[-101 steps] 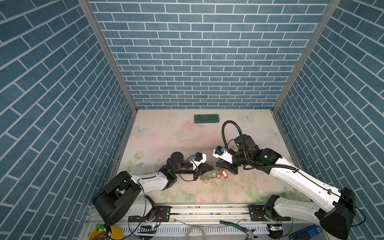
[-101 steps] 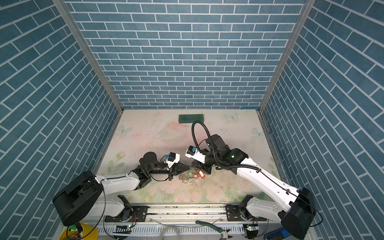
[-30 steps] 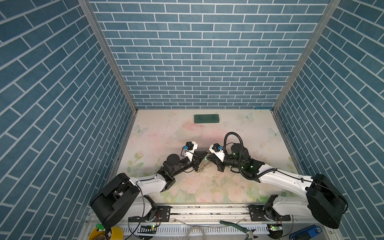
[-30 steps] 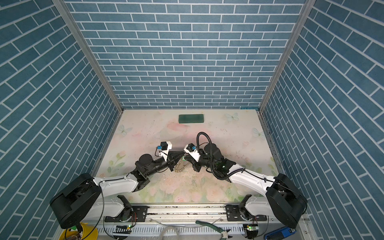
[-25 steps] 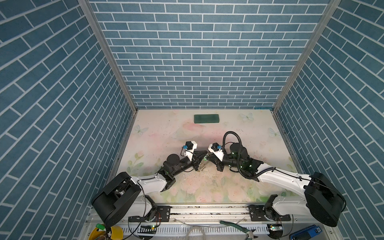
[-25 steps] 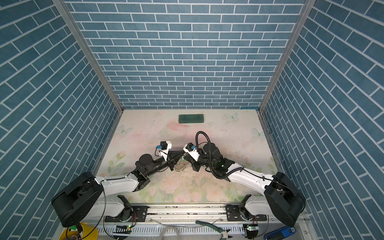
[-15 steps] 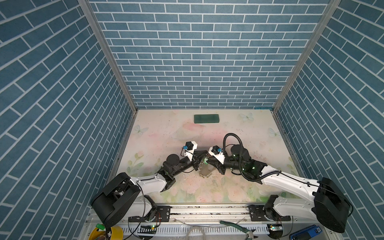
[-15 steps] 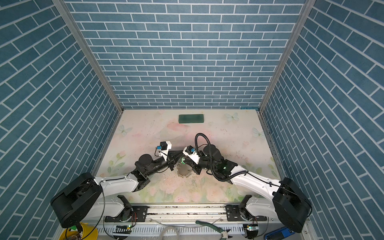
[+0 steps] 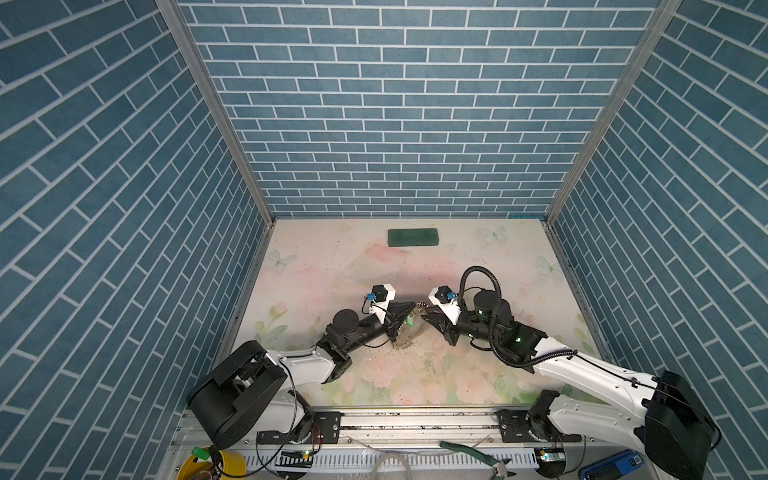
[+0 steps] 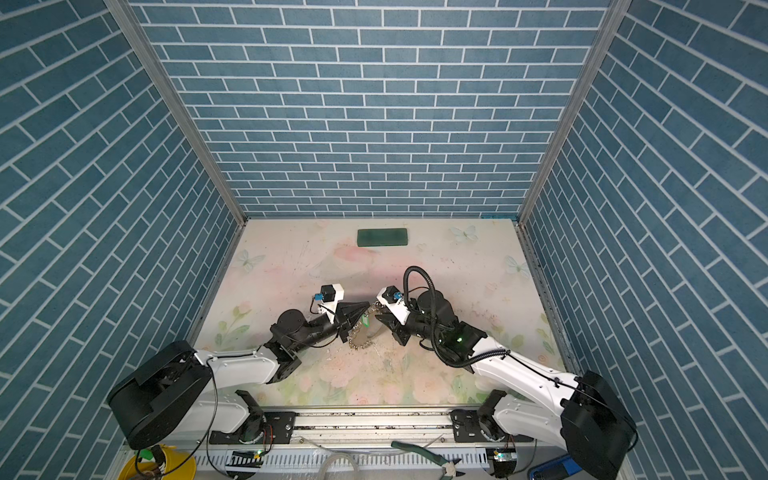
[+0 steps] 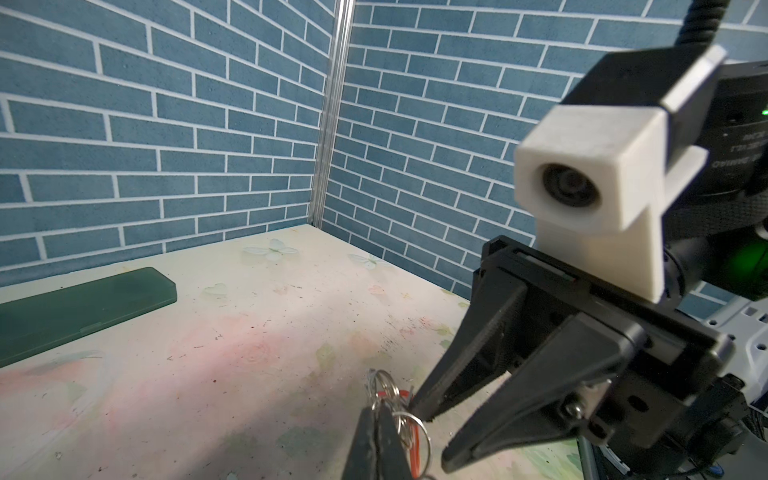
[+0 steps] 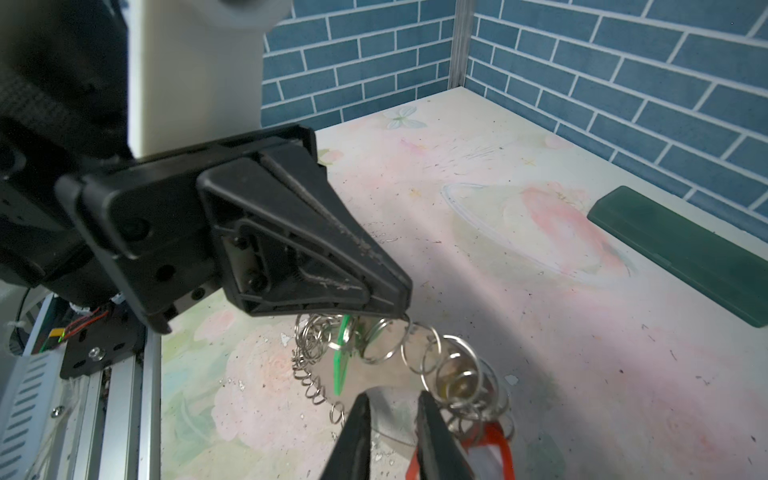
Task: Put the keys on the keyring
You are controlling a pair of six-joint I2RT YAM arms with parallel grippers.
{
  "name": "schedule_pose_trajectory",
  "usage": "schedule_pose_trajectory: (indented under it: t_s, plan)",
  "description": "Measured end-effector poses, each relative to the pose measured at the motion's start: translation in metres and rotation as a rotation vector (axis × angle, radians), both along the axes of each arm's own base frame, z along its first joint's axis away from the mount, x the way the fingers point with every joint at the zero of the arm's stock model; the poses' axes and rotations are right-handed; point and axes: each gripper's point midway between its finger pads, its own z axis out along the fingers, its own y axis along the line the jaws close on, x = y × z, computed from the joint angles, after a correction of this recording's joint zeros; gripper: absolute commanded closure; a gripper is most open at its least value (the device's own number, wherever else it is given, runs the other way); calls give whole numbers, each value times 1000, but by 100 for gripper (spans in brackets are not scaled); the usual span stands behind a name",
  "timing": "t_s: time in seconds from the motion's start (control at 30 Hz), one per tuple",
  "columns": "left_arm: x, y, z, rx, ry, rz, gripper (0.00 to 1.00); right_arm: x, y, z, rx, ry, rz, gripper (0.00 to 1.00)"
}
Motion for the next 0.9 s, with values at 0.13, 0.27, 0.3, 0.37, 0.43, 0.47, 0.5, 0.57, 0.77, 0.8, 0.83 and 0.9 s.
schedule_pose_trajectory:
  t_s: [0.13,0.27,0.3,0.37,0.43,0.47,0.5,0.57,0.77,0.8,0.83,0.9]
  plan:
    - [0,0,0,-1,-2,1,100,2,2,9,85,53,-33,79]
    - [1,-1,-3,7,2,1,100,4,3,16,179,127,-71,82]
    - [1,-1,-4,9,3,1,100,4,4,17,202,150,-83,82]
    - [1,-1,-6,14,5,2,100,5,5,17,234,191,-104,81]
    - [2,-1,-8,17,8,3,100,6,7,16,258,232,-127,80]
    - [2,-1,-8,18,9,4,100,6,8,15,265,247,-135,80]
    - [3,-1,-9,21,10,5,100,7,9,14,272,262,-144,80]
    - [3,-1,-11,24,13,5,100,8,10,11,280,289,-161,80]
    - [3,-1,-10,22,10,6,100,11,9,6,289,338,-208,82]
    - [3,-1,-11,23,10,7,100,12,8,5,287,347,-218,82]
    - [3,-1,-11,23,10,7,100,12,7,3,284,356,-224,82]
    - [3,-1,-11,23,10,8,100,11,7,0,280,371,-230,82]
